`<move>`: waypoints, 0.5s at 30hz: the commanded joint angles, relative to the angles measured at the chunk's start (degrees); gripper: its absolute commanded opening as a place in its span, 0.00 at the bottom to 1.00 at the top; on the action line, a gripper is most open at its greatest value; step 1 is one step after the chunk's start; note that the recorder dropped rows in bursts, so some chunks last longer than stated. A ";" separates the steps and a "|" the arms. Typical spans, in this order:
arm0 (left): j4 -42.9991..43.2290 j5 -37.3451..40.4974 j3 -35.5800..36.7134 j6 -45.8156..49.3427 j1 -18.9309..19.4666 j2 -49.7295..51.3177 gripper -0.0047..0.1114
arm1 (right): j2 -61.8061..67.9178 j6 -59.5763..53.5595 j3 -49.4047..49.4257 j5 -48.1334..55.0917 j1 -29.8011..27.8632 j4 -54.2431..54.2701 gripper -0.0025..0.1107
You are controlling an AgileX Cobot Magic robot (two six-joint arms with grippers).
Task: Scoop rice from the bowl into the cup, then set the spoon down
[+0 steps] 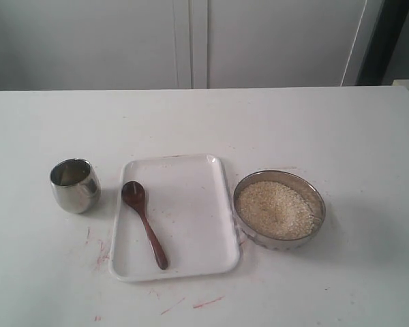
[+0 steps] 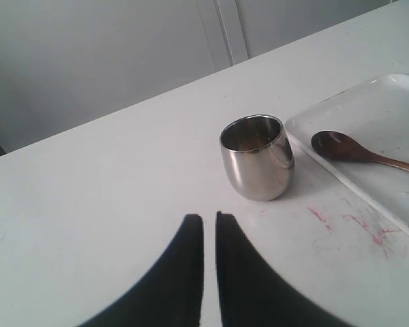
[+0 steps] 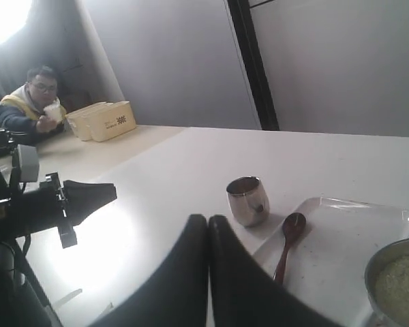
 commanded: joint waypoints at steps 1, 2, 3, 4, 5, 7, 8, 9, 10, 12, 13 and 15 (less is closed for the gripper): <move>-0.39 -0.26 -0.18 -0.08 -0.16 -0.05 0.16 | -0.26 -0.63 5.47 -7.01 -0.35 0.61 0.02; -0.39 -0.26 -0.18 -0.08 -0.16 -0.05 0.16 | -0.26 -0.52 6.48 -8.27 -0.35 0.61 0.02; -0.39 -0.26 -0.18 -0.08 -0.16 -0.05 0.16 | -0.26 -0.39 7.70 -9.90 -0.35 0.61 0.02; -0.39 -0.26 -0.18 -0.08 -0.16 -0.05 0.16 | -0.26 -0.39 8.93 -11.49 -0.35 0.61 0.02; -0.39 -0.26 -0.18 -0.08 -0.16 -0.05 0.16 | -0.26 -0.39 9.90 -12.55 -0.35 0.61 0.02; -0.39 -0.26 -0.18 -0.08 -0.16 -0.05 0.16 | -0.26 -0.61 12.07 -14.87 -0.35 0.61 0.02; -0.39 -0.26 -0.18 -0.08 -0.16 -0.05 0.16 | -0.26 -0.61 12.87 -16.01 -0.35 0.50 0.02; -0.39 -0.26 -0.18 -0.08 -0.16 -0.05 0.16 | -0.26 -0.61 14.20 -17.05 -0.35 0.25 0.02; -0.39 -0.26 -0.18 -0.08 -0.16 -0.05 0.16 | -0.26 -0.61 15.06 -17.99 -0.35 -0.03 0.02; -0.39 -0.26 -0.18 -0.08 -0.16 -0.05 0.16 | -0.26 -1.92 17.08 -19.83 -0.35 -0.03 0.02; -0.39 -0.26 -0.18 -0.08 -0.16 -0.05 0.16 | -0.26 -2.57 17.08 -20.46 -0.35 -0.03 0.02; -0.39 -0.26 -0.18 -0.08 -0.16 -0.05 0.16 | -0.26 -5.28 17.08 -18.79 -0.35 -0.03 0.02</move>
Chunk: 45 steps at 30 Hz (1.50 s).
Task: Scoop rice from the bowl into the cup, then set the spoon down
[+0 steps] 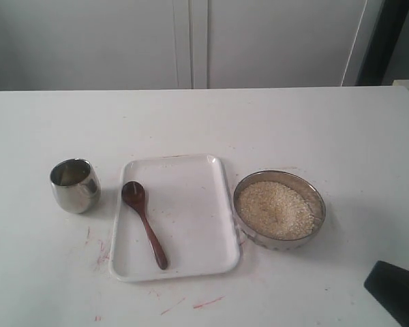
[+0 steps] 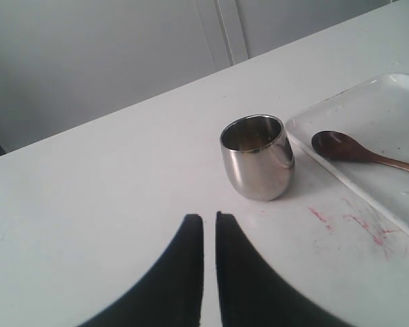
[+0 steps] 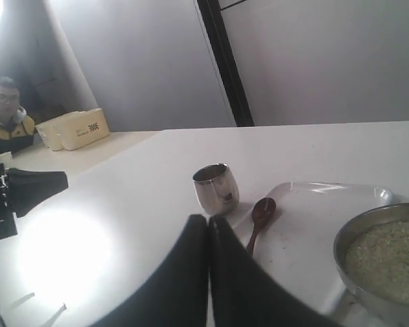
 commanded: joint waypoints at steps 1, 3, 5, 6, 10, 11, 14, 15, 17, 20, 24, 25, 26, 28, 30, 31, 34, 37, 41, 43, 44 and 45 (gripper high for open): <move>-0.39 -0.26 -0.18 -0.08 -0.16 -0.05 0.16 | -0.26 -6.03 0.78 -0.77 -0.35 -0.38 0.02; -0.39 -0.26 -0.18 -0.08 -0.16 -0.05 0.16 | -0.26 -7.85 0.78 0.34 -0.35 -0.38 0.02; -0.39 -0.26 -0.18 -0.08 -0.16 -0.05 0.16 | -0.26 -9.85 0.78 1.23 -0.35 -0.38 0.02; -0.39 -0.26 -0.18 -0.08 -0.16 -0.05 0.16 | -0.26 -10.47 0.78 1.65 -0.35 -0.38 0.02; -0.39 -0.26 -0.18 -0.08 -0.16 -0.05 0.16 | -0.26 -11.45 0.78 3.49 -0.35 0.30 0.02; -0.39 -0.26 -0.18 -0.08 -0.16 -0.05 0.16 | -0.26 -11.45 0.78 3.49 -0.35 0.30 0.02; -0.39 -0.26 -0.18 -0.08 -0.16 -0.05 0.16 | -0.26 -11.45 0.78 3.49 -0.35 0.31 0.02; -0.39 -0.26 -0.18 -0.08 -0.16 -0.05 0.16 | -0.26 -11.45 0.78 3.49 -0.35 0.31 0.02; -0.39 -0.26 -0.18 -0.08 -0.16 -0.05 0.16 | -0.26 -11.45 0.78 3.49 -0.35 0.31 0.02; -0.39 -0.26 -0.18 -0.08 -0.16 -0.05 0.16 | -0.26 -11.45 0.78 3.49 -0.35 0.31 0.02; -0.39 -0.26 -0.18 -0.08 -0.16 -0.05 0.16 | -0.26 -11.45 0.78 3.49 -0.35 0.31 0.02; -0.39 -0.26 -0.18 -0.08 -0.16 -0.05 0.16 | -0.26 -11.45 0.78 3.49 -0.35 0.31 0.02; -0.39 -0.26 -0.18 -0.08 -0.16 -0.05 0.16 | -0.26 -11.45 0.78 3.49 -0.35 0.31 0.02; -0.39 -0.26 -0.18 -0.08 -0.16 -0.05 0.16 | -0.26 -11.45 0.78 3.49 -0.35 0.31 0.02; -0.39 -0.26 -0.18 -0.08 -0.16 -0.05 0.16 | -0.26 -11.45 0.78 3.49 -0.35 0.31 0.02; -0.39 -0.26 -0.18 -0.08 -0.16 -0.05 0.16 | -0.26 -11.45 0.78 3.49 -0.35 0.31 0.02; -0.39 -0.26 -0.18 -0.08 -0.16 -0.05 0.16 | -0.26 -11.45 0.78 3.49 -0.35 0.31 0.02; -0.39 -0.26 -0.18 -0.08 -0.16 -0.05 0.16 | -0.26 -11.45 0.78 3.49 -0.35 0.31 0.02; -0.39 -0.26 -0.18 -0.08 -0.16 -0.05 0.16 | -0.26 -11.45 0.78 3.49 -0.35 0.31 0.02; -0.39 -0.26 -0.18 -0.08 -0.16 -0.05 0.16 | -0.26 -11.45 0.78 3.49 -0.73 0.31 0.02; -0.39 -0.26 -0.18 -0.08 -0.16 -0.05 0.16 | -0.26 -11.45 0.78 3.49 -1.14 0.31 0.02; -0.39 -0.26 -0.18 -0.08 -0.16 -0.05 0.16 | -0.26 -11.45 0.78 3.49 -1.86 0.31 0.02</move>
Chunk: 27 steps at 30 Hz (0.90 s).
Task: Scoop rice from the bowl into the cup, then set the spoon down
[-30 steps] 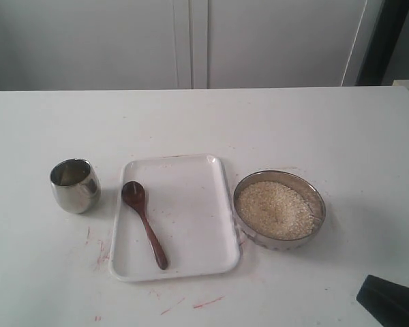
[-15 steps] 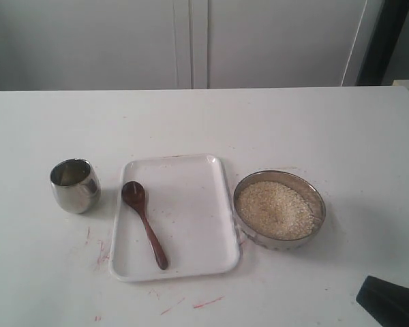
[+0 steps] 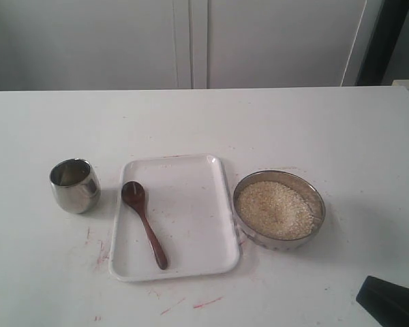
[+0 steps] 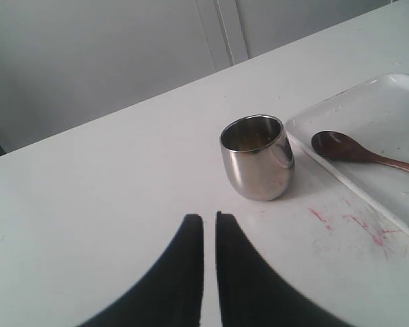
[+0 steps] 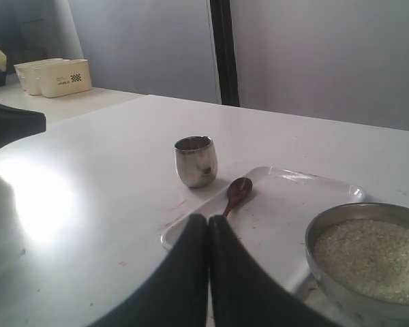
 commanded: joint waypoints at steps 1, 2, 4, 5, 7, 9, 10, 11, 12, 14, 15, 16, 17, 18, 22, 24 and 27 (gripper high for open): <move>-0.39 -0.26 -0.18 -0.08 -0.16 -0.05 0.16 | -0.26 -0.58 0.34 0.00 -2.42 0.18 0.02; -0.39 -0.26 -0.18 -0.08 -0.16 -0.05 0.16 | -0.26 -0.58 0.34 0.00 -3.48 0.18 0.02; -0.39 -0.26 -0.18 -0.08 -0.16 -0.05 0.16 | -0.26 -0.58 0.34 0.00 -5.98 0.18 0.02; -0.39 -0.26 -0.18 -0.08 -0.16 -0.05 0.16 | -0.26 -0.58 0.34 0.00 -7.33 0.18 0.02; -0.39 -0.26 -0.18 -0.08 -0.16 -0.05 0.16 | -0.26 -0.58 0.34 0.00 -10.29 0.18 0.02; -0.39 -0.26 -0.18 -0.08 -0.16 -0.05 0.16 | -0.26 -0.58 0.34 0.00 -13.03 0.18 0.02; -0.39 -0.26 -0.18 -0.08 -0.16 -0.05 0.16 | -0.26 -0.58 0.34 0.00 -14.66 0.18 0.02; -0.39 -0.26 -0.18 -0.08 -0.16 -0.05 0.16 | -0.26 -0.58 0.34 0.00 -16.30 0.18 0.02; -0.39 -0.26 -0.18 -0.08 -0.16 -0.05 0.16 | -0.26 -0.58 0.34 0.00 -17.62 0.18 0.02; -0.39 -0.26 -0.18 -0.08 -0.16 -0.05 0.16 | -0.26 -0.58 0.34 0.00 -21.06 0.18 0.02; -0.39 -0.26 -0.18 -0.08 -0.16 -0.05 0.16 | -0.26 -0.58 0.34 0.00 -22.76 0.18 0.02; -0.39 -0.26 -0.18 -0.08 -0.16 -0.05 0.16 | -0.26 -0.58 0.34 0.00 -24.17 0.18 0.02; -0.39 -0.26 -0.18 -0.08 -0.16 -0.05 0.16 | -0.26 -0.58 0.34 0.00 -26.27 0.18 0.02; -0.39 -0.26 -0.18 -0.08 -0.16 -0.05 0.16 | -0.26 -0.58 0.34 0.00 -27.64 0.18 0.02; -0.39 -0.26 -0.18 -0.08 -0.16 -0.05 0.16 | -0.26 -0.58 0.34 0.00 -33.82 0.18 0.02; -0.39 -0.26 -0.18 -0.08 -0.16 -0.05 0.16 | -0.26 -0.58 0.34 0.00 -36.26 0.18 0.02; -0.39 -0.26 -0.18 -0.08 -0.16 -0.05 0.16 | -0.26 -0.58 0.34 0.00 -39.28 0.18 0.02</move>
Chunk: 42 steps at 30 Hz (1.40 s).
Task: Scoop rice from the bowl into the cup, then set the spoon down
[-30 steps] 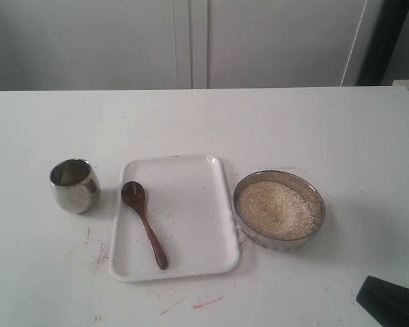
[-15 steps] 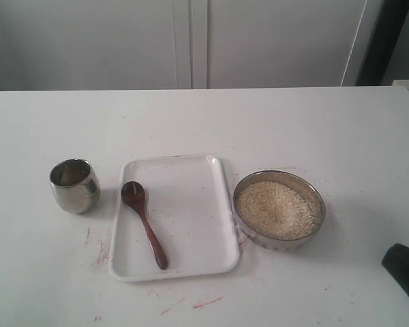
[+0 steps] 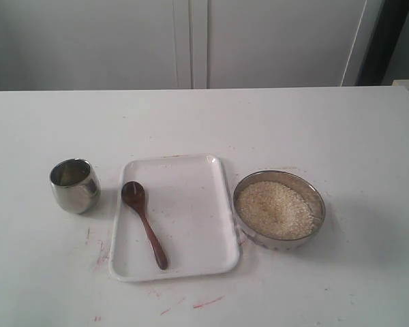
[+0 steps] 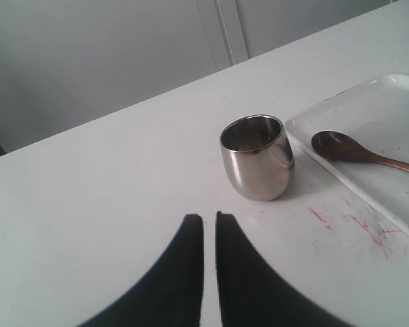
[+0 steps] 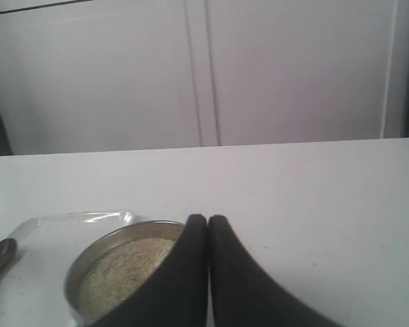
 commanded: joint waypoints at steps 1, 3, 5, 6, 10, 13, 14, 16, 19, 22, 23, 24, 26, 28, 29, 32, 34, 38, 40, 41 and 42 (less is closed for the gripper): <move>-0.39 -0.26 -0.18 -0.08 -0.16 -0.05 0.16 | -0.26 -0.58 0.34 0.00 -4.33 0.07 0.02; -0.39 -0.26 -0.18 -0.08 -0.16 -0.05 0.16 | -0.26 -0.58 0.34 0.00 -5.24 0.07 0.02; -0.39 -0.26 -0.18 -0.08 -0.16 -0.05 0.16 | -0.26 -0.58 0.34 0.00 -5.78 0.07 0.02; -0.39 -0.26 -0.18 -0.08 -0.16 -0.05 0.16 | -0.26 -0.58 0.34 0.00 -5.88 0.07 0.02; -0.39 -0.26 -0.18 -0.08 -0.16 -0.05 0.16 | -0.26 -0.58 0.34 0.00 -5.88 0.07 0.02; -0.39 -0.26 -0.18 -0.08 -0.16 -0.05 0.16 | -0.26 -0.58 0.34 0.00 -5.88 0.07 0.02; -0.39 -0.26 -0.18 -0.08 -0.16 -0.05 0.16 | -0.26 -0.58 0.34 0.00 -5.88 0.07 0.02; -0.39 -0.26 -0.18 -0.08 -0.16 -0.05 0.16 | -0.26 -0.87 0.34 0.00 -5.89 0.07 0.02; -0.39 -0.26 -0.18 -0.08 -0.16 -0.05 0.16 | -0.26 -1.05 0.34 0.00 -5.89 0.07 0.02; -0.39 -0.26 -0.18 -0.08 -0.16 -0.05 0.16 | -0.26 -1.05 0.34 0.00 -5.89 0.07 0.02; -0.39 -0.26 -0.18 -0.08 -0.16 -0.05 0.16 | -0.26 -1.05 0.34 0.00 -5.89 0.07 0.02; -0.39 -0.26 -0.18 -0.08 -0.16 -0.05 0.16 | -0.26 -1.05 0.34 0.00 -5.89 0.07 0.02; -0.39 -0.26 -0.18 -0.08 -0.16 -0.05 0.16 | -0.26 -1.05 0.34 0.00 -5.89 0.07 0.02; -0.39 -0.26 -0.18 -0.08 -0.16 -0.05 0.16 | -0.26 -1.05 0.34 0.00 -5.89 0.07 0.02; -0.39 -0.26 -0.18 -0.08 -0.16 -0.05 0.16 | -0.26 -1.05 0.34 0.00 -5.89 0.07 0.02; -0.39 -0.26 -0.18 -0.08 -0.16 -0.05 0.16 | -0.26 -1.05 0.34 0.00 -5.89 0.07 0.02; -0.39 -0.26 -0.18 -0.08 -0.16 -0.05 0.16 | -0.26 -1.05 0.34 0.00 -5.89 0.07 0.02; -0.39 -0.26 -0.18 -0.08 -0.16 -0.05 0.16 | -0.26 -1.05 0.34 0.00 -5.89 0.07 0.02; -0.39 -0.26 -0.18 -0.08 -0.16 -0.05 0.16 | -0.26 -1.05 0.34 0.00 -5.89 0.07 0.02; -0.39 -0.26 -0.18 -0.08 -0.16 -0.05 0.16 | -0.26 -1.05 0.34 0.00 -5.89 0.07 0.02; -0.39 -0.26 -0.18 -0.08 -0.16 -0.05 0.16 | -0.26 -1.05 0.34 0.00 -5.89 0.07 0.02</move>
